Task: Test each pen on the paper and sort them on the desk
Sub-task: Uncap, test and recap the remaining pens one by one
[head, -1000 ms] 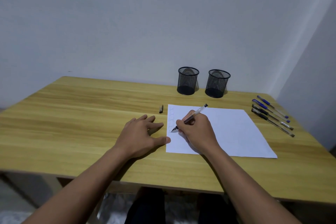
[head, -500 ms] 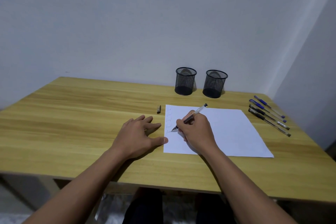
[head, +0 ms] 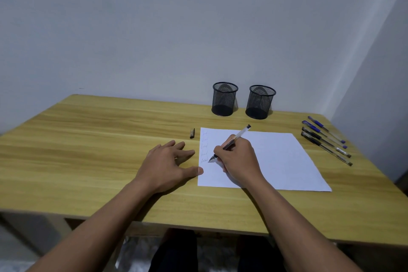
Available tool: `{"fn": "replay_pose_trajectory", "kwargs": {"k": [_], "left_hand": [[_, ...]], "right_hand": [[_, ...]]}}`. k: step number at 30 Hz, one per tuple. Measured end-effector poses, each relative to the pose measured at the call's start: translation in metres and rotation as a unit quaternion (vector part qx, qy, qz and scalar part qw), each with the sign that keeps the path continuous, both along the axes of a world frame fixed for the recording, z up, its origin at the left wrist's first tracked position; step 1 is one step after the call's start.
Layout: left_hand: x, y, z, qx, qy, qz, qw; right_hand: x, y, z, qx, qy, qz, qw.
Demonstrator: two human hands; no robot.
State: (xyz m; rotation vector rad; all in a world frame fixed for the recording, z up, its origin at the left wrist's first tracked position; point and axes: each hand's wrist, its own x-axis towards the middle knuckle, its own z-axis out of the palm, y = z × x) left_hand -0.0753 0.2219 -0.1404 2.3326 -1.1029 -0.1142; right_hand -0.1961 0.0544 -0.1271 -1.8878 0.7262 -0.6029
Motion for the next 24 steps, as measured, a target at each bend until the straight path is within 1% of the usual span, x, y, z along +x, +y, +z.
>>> {"fn": "replay_pose_trajectory", "kwargs": {"k": [3, 5, 7, 8, 11, 13, 15, 17, 20, 22, 24], "left_hand": [[-0.002, -0.001, 0.004, 0.004, 0.006, 0.002, 1.0], [0.0, -0.002, 0.008, 0.0, 0.032, 0.018, 0.999], [0.006, -0.007, 0.015, -0.034, 0.078, 0.047, 0.995], [0.009, -0.011, 0.019, -0.057, 0.085, 0.065, 0.993], [0.023, -0.035, 0.03, -0.101, 0.056, 0.147, 0.982], [0.032, -0.052, 0.032, -0.085, 0.033, 0.191, 0.977], [0.039, -0.067, 0.028, -0.049, 0.01, 0.213, 0.976], [0.043, -0.078, 0.022, -0.024, -0.014, 0.222, 0.975], [0.045, -0.082, 0.019, -0.023, -0.029, 0.224, 0.974], [0.045, -0.079, 0.021, -0.038, -0.023, 0.222, 0.974], [0.044, -0.075, 0.025, -0.082, -0.004, 0.202, 0.976]], "right_hand": [[0.002, 0.001, 0.002, 0.06, -0.038, -0.004, 0.997], [0.002, 0.001, 0.009, 0.1, -0.068, 0.0, 0.993], [0.001, -0.001, 0.018, 0.105, -0.088, 0.011, 0.99], [0.001, -0.003, 0.022, 0.109, -0.098, 0.018, 0.989], [0.004, -0.008, 0.031, 0.128, -0.113, 0.035, 0.985], [0.007, -0.014, 0.035, 0.136, -0.108, 0.033, 0.984], [0.008, -0.02, 0.038, 0.135, -0.108, 0.023, 0.985], [0.007, -0.028, 0.039, 0.127, -0.113, 0.011, 0.985], [0.004, -0.038, 0.037, 0.133, -0.122, 0.006, 0.983], [0.002, -0.043, 0.035, 0.148, -0.131, 0.01, 0.98], [0.001, -0.046, 0.035, 0.163, -0.141, 0.012, 0.976]]}}
